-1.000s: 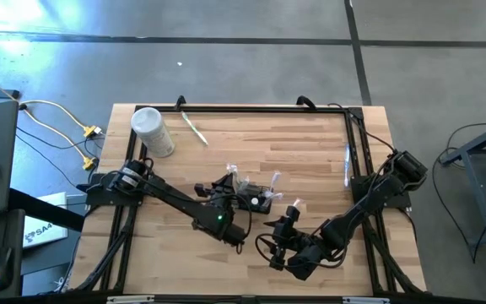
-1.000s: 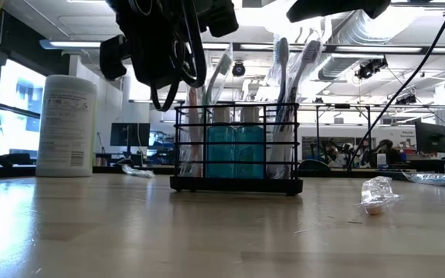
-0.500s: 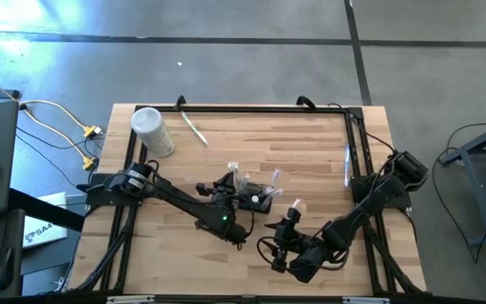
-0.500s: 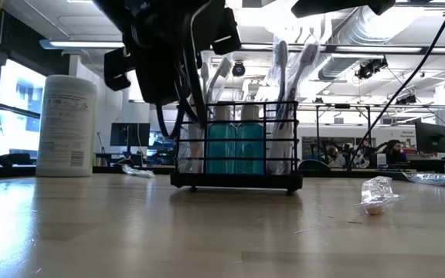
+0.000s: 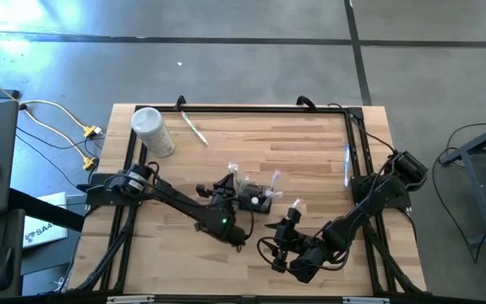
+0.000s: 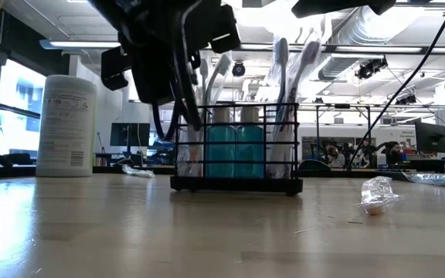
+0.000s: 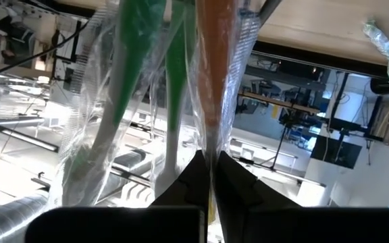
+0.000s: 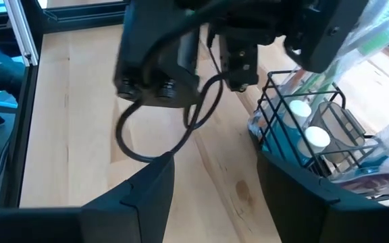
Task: Pick & Place toothbrushing station
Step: Put the left orange toothbrush into the mesh organizer
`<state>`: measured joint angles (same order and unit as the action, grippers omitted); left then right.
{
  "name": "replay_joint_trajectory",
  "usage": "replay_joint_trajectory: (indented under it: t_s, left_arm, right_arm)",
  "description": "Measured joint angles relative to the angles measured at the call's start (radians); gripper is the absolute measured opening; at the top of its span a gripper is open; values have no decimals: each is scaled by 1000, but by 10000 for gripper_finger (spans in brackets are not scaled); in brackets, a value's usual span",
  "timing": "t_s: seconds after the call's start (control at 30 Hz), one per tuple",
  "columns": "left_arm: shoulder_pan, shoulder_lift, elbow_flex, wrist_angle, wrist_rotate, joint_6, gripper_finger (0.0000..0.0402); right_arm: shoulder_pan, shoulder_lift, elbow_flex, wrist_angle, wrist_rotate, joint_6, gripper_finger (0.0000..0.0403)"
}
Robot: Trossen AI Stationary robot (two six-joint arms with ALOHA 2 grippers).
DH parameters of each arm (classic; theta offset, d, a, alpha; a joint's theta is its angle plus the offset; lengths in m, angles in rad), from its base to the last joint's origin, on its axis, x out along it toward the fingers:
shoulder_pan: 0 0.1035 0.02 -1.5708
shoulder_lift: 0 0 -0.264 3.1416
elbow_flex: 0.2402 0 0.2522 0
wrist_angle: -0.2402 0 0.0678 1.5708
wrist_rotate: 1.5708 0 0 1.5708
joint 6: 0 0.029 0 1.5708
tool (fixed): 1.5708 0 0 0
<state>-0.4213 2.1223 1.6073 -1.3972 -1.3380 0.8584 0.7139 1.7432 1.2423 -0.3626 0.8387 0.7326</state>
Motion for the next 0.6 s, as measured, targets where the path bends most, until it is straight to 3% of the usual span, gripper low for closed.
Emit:
replay_joint_trajectory:
  t_s: [0.6]
  left_arm:
    - [-30,3,0,-45,-25,-56,3]
  right_arm:
    - [0,0,0,0,0,5,203]
